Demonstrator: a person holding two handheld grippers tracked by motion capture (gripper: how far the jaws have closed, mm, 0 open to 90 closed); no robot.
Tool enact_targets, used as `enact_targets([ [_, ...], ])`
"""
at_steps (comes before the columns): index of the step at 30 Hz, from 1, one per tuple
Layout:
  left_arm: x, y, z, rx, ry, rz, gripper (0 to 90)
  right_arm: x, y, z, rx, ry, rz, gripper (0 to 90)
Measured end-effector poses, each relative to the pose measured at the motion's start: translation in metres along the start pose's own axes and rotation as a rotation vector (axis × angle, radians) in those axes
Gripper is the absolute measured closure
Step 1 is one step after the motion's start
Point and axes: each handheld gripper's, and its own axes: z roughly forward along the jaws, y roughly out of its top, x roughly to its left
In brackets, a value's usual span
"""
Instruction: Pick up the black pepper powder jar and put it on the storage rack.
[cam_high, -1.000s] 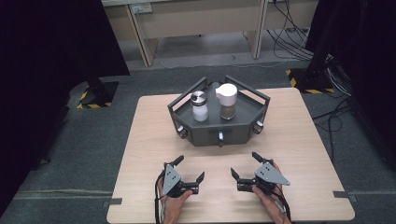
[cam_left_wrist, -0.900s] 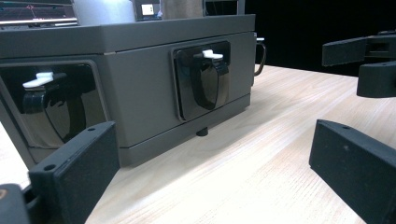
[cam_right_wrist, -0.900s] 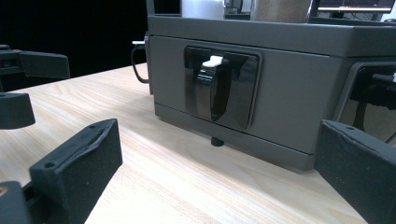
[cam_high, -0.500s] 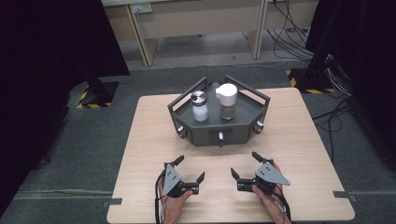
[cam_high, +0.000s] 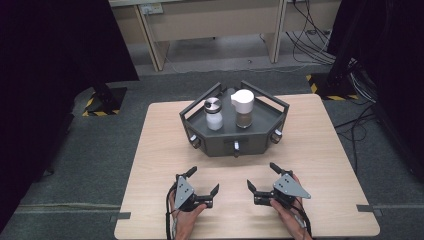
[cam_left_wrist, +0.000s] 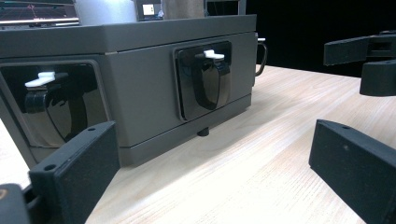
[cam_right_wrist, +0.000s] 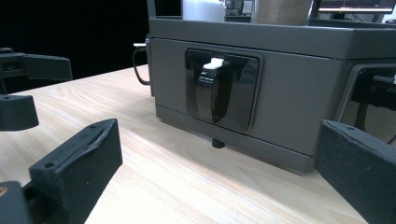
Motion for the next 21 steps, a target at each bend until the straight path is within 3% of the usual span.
enact_targets([
  [21, 0.0002, -0.0003, -0.0004, -0.001, 0.005, -0.001, 1.4, -0.001, 0.0003, -0.001, -0.003, -0.005, 0.004, 1.5],
])
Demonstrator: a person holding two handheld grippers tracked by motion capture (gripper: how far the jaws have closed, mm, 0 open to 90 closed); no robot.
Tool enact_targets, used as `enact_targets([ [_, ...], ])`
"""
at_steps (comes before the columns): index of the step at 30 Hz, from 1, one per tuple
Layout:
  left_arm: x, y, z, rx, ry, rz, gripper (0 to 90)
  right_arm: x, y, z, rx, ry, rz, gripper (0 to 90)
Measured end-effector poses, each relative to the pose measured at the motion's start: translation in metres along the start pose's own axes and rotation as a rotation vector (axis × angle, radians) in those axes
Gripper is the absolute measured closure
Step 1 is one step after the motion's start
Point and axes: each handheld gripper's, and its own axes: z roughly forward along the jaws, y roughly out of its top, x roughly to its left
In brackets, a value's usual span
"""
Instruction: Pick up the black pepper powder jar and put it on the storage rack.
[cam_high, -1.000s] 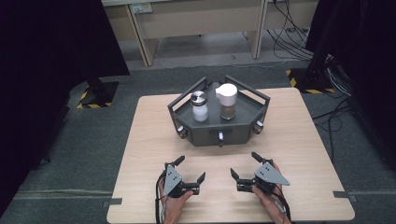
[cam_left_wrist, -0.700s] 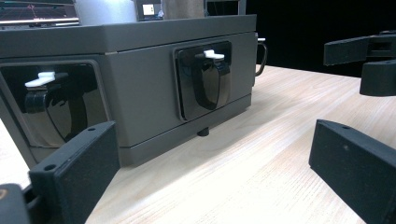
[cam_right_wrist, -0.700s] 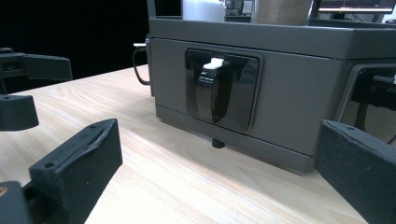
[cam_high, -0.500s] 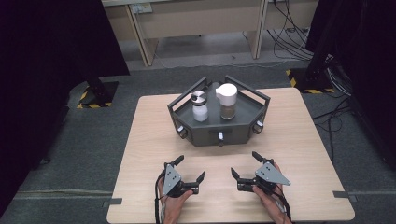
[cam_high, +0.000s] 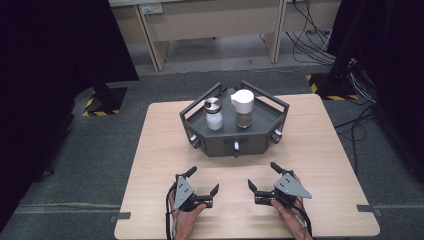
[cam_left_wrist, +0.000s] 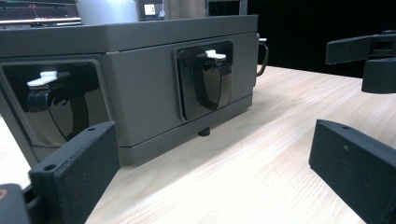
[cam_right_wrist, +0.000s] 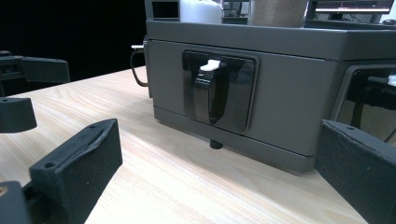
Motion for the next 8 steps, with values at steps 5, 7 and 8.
enact_targets([
  [5, 0.0005, 0.0, -0.0001, 0.001, 0.002, -0.001, 1.4, -0.0001, 0.0, 0.0001, 0.001, -0.002, 0.0, 1.5],
  [7, 0.0006, 0.0001, -0.0002, 0.001, 0.003, -0.001, 1.4, -0.0002, 0.0001, 0.0001, 0.001, -0.001, 0.0, 1.5],
  [8, 0.0006, 0.0, -0.0002, 0.001, 0.003, -0.002, 1.3, 0.0, 0.0001, 0.0001, 0.001, -0.002, 0.001, 1.5],
])
